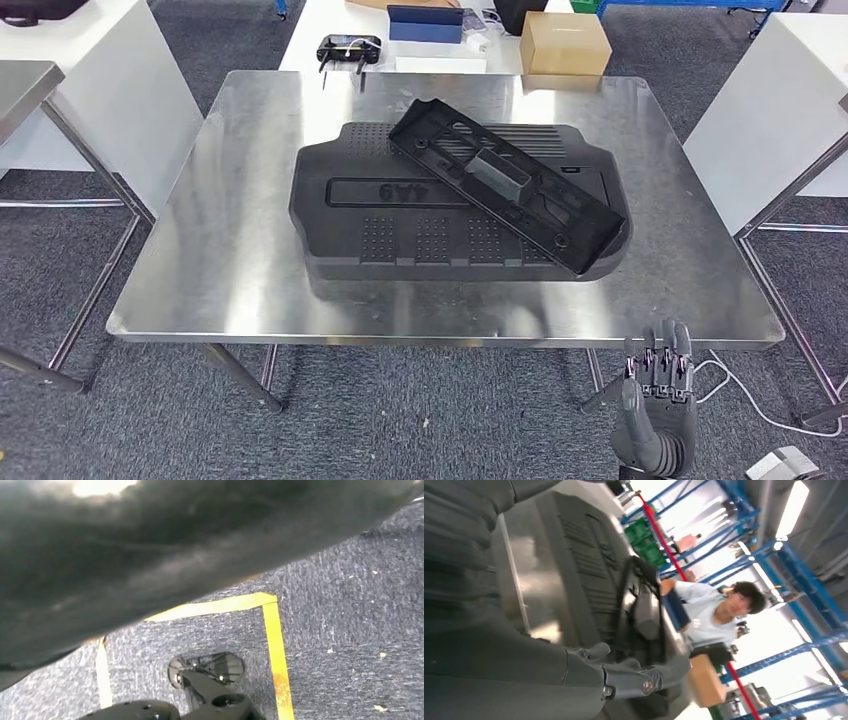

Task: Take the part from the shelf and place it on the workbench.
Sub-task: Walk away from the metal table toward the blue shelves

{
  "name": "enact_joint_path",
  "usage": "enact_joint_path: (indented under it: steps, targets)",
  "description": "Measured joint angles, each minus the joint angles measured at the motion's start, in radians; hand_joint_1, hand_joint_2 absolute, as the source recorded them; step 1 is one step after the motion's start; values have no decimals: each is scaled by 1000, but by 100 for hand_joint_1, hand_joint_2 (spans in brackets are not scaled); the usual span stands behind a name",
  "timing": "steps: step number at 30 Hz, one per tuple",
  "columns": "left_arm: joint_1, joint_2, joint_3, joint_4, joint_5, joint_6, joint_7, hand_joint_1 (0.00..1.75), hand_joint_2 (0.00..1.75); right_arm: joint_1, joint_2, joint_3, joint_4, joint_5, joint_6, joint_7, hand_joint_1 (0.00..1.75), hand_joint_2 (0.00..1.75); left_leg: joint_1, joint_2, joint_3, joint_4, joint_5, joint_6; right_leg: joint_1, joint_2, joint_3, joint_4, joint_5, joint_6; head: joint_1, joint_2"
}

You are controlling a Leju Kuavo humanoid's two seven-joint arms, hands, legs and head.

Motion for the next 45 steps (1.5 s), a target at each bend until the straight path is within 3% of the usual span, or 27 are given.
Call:
enact_joint_path:
  steps: [2,4,7,8,9,11,12,13,15,18,20,22,23,24,25,27,29,31,33,35,36,38,39,40,41,43,45]
  targets:
    - [0,0,0,0,-2,-1,-1,0,0,-1,0,-5,19,5,-6,6,0,175,-5,0,-16,-4,10,16,0,1,-8,1,11,16,0,0]
    - [-2,0,0,0,-2,-1,-1,0,0,-1,0,-11,37,12,-12,12,0,175,-4,4,-38,-8,26,38,-2,4,-29,22,-8,23,2,0]
    - [-4,2,0,0,-4,-1,-1,0,0,-2,-1,-20,61,19,-17,17,0,175,-6,7,-82,-9,57,55,-2,7,-89,178,-122,8,8,0]
    - [-4,2,0,0,-4,-1,-1,0,0,-2,-1,-22,68,24,-21,21,0,175,-7,8,-97,-9,68,55,-2,7,-101,236,-149,8,8,0]
    - [-4,2,0,0,-4,-1,-1,0,0,-2,-1,-26,75,35,-31,28,0,175,-9,10,-109,-9,79,55,-1,7,-101,271,-157,12,8,0]
    - [-4,1,0,0,-5,-1,-1,0,0,-2,-1,-35,92,73,-66,53,0,87,-11,11,-132,-8,101,54,1,7,-48,237,-124,26,8,0]
    - [-4,0,0,0,-5,-1,-1,0,0,-2,-1,-41,103,95,-86,66,0,44,-11,11,-141,-8,113,52,4,7,4,171,-103,28,8,0]
    - [-4,-1,0,0,-5,-1,-1,0,0,-3,-1,-48,115,116,-103,77,0,0,-12,11,-150,-7,123,48,9,7,62,89,-96,23,8,0]
    - [-5,-3,0,0,-10,0,-1,0,0,-3,-1,-64,150,148,-121,95,0,0,-12,11,-156,-11,143,38,18,5,137,-30,-100,7,7,0]
    - [-5,-6,0,0,-22,1,1,0,0,-12,-3,-103,249,205,-137,109,0,0,-7,11,-156,-24,166,16,19,5,136,-63,-86,-14,10,0]
    - [-5,-7,0,0,-29,3,3,0,0,-36,-5,-136,349,292,-169,97,0,0,-6,10,-168,9,114,8,11,4,120,-70,-60,-31,9,0]
    - [-5,-7,0,1,-34,5,5,0,0,-71,-8,-168,472,384,-194,63,0,0,-5,8,-191,117,9,3,8,4,96,-70,-38,-40,6,0]
    - [-6,-8,0,1,-36,6,5,0,0,-87,-9,-183,534,414,-198,44,0,0,-5,8,-201,179,-26,-1,9,3,83,-68,-28,-41,6,0]
    - [-6,-8,0,1,-37,7,5,0,0,-103,-10,-196,591,434,-200,25,0,0,-5,8,-203,228,-36,-4,9,3,71,-65,-19,-39,5,0]
    - [-7,-8,0,1,-38,7,6,0,0,-117,-11,-207,639,443,-200,12,0,0,-4,8,-190,247,-24,-6,9,2,58,-59,-11,-36,5,0]
    - [-8,-8,0,1,-38,8,6,0,0,-138,-12,-225,712,451,-201,0,0,0,0,8,-112,176,26,-9,6,2,33,-41,1,-27,4,0]
    - [-12,-8,0,1,-39,8,6,0,0,-153,-14,-239,758,459,-204,2,0,0,0,5,-20,49,26,-10,7,1,7,-19,7,-18,4,0]
    - [-15,-8,-1,1,-42,8,6,0,0,-172,-16,-250,803,492,-221,8,0,0,-5,1,8,-9,6,-3,9,1,-9,-7,16,-6,4,0]
    - [-16,-9,-2,1,-49,9,6,0,0,-208,-26,-265,898,558,-254,-5,0,0,-7,5,-9,-17,18,18,9,3,-19,-5,27,8,4,0]
    - [-20,-10,-3,2,-58,10,9,0,0,-260,-44,-280,1053,636,-299,-41,0,0,-5,10,-34,-23,38,42,7,6,-44,27,-4,10,6,0]
    - [-22,-10,-4,2,-63,10,11,0,0,-288,-57,-284,1144,677,-319,-51,0,0,-4,12,-48,-23,50,50,6,7,-63,71,-42,6,8,0]
    - [-24,-11,-5,2,-73,10,15,0,0,-338,-79,-281,1315,756,-337,-29,0,0,-4,12,-81,-23,74,54,4,7,-102,193,-120,-1,10,0]
    - [-24,-11,-6,2,-77,9,17,0,0,-355,-88,-276,1388,790,-331,4,0,0,-5,12,-97,-22,86,53,3,7,-110,245,-139,3,10,0]
    - [-24,-11,-8,2,-81,8,20,0,0,-367,-95,-268,1447,816,-322,43,0,0,-5,12,-111,-22,97,52,1,7,-103,269,-138,12,10,0]
    - [-24,-12,-10,2,-84,8,22,0,0,-376,-100,-259,1497,836,-310,86,0,0,-4,12,-124,-21,109,49,0,7,-79,257,-120,23,10,0]
    - [-25,-13,-12,2,-87,8,25,0,0,-392,-104,-241,1568,859,-290,156,0,0,-4,11,-144,-20,132,40,-3,7,20,134,-84,37,10,0]
    - [-26,-13,-14,2,-88,9,25,0,0,-407,-104,-229,1619,866,-277,200,0,0,-5,12,-157,-21,153,27,3,9,111,-6,-84,27,9,0]
